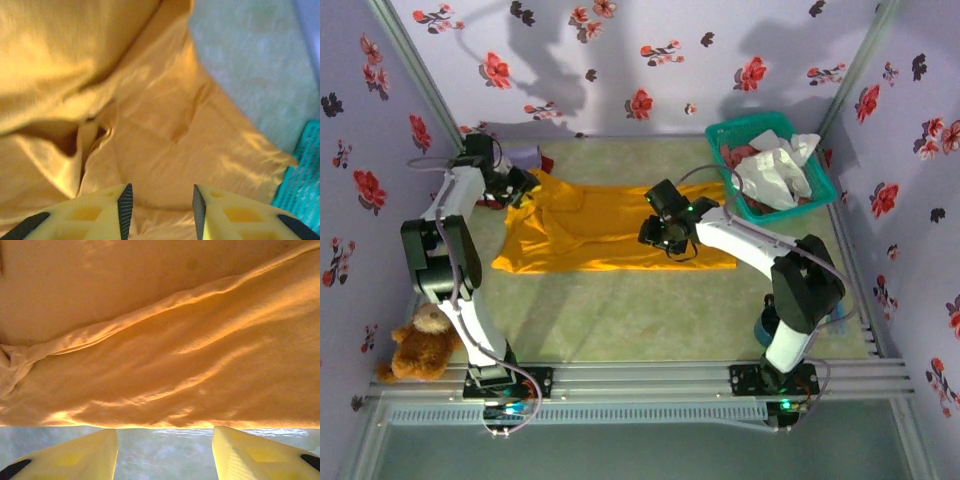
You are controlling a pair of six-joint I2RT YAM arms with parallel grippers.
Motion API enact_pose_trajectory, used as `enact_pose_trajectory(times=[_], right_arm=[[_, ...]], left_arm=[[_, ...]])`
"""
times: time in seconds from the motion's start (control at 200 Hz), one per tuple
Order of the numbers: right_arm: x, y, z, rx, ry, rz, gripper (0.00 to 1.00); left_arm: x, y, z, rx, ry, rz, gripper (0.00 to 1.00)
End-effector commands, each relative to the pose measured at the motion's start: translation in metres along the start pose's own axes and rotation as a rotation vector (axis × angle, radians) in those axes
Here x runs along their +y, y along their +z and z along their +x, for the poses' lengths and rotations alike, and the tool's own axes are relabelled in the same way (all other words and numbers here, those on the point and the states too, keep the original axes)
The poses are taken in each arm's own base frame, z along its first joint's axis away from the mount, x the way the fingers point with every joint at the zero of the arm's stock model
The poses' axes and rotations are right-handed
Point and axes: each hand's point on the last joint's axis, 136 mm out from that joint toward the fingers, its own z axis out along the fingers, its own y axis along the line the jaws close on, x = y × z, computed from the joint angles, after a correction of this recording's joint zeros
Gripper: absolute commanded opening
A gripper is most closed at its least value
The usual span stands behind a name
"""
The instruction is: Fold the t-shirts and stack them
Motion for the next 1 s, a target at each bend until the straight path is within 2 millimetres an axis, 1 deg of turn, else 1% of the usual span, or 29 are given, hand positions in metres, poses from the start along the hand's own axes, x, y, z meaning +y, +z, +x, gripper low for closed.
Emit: enact_pose_trajectory(times=[0.0,0.125,0.19,0.345,0.405,0.46,0.555,0.625,0.7,0.89,0.95,0.995], right_arm=[[-0.015,-0.003,0.000,-0.003,-0.004,0.020,0.54],[-0.021,-0.003,-0.002,-0.005,0.012,0.017,0.54],[-0.024,-0.004,-0.002,-0.005,0.013,0.018,0.54],[-0.031,-0.005,-0.001,-0.002,0.022,0.023,0.54],[-0.033,-0.005,0.000,-0.003,0.026,0.025,0.54],[-0.035,-0.006,0.000,-0.007,0.031,0.024,0.54],[-0.039,-0.007,0.000,-0.008,0.037,0.028,0.54],[-0.041,-0.007,0.001,-0.007,0.039,0.032,0.54],[-0.042,-0.008,0.000,-0.009,0.042,0.031,0.54],[-0.042,-0.009,-0.001,-0.011,0.043,0.032,0.54],[-0.043,-0.009,0.000,-0.010,0.043,0.033,0.54],[-0.044,-0.009,0.000,-0.011,0.043,0.035,0.54]], left_arm=[[0.036,0.013,0.052,0.121,0.033,-0.132,0.44],[0.054,0.025,0.077,0.156,0.032,-0.166,0.47],[0.056,0.033,0.086,0.170,0.036,-0.160,0.48],[0.063,0.051,0.099,0.213,0.044,-0.180,0.49],[0.068,0.056,0.102,0.222,0.037,-0.194,0.47],[0.072,0.059,0.104,0.227,0.032,-0.200,0.43],[0.076,0.064,0.107,0.238,0.027,-0.207,0.32],[0.075,0.067,0.109,0.245,0.028,-0.200,0.30],[0.070,0.067,0.108,0.239,0.038,-0.186,0.28],[0.058,0.064,0.101,0.223,0.049,-0.175,0.05],[0.052,0.063,0.098,0.219,0.054,-0.169,0.01],[0.046,0.062,0.095,0.216,0.059,-0.165,0.00]])
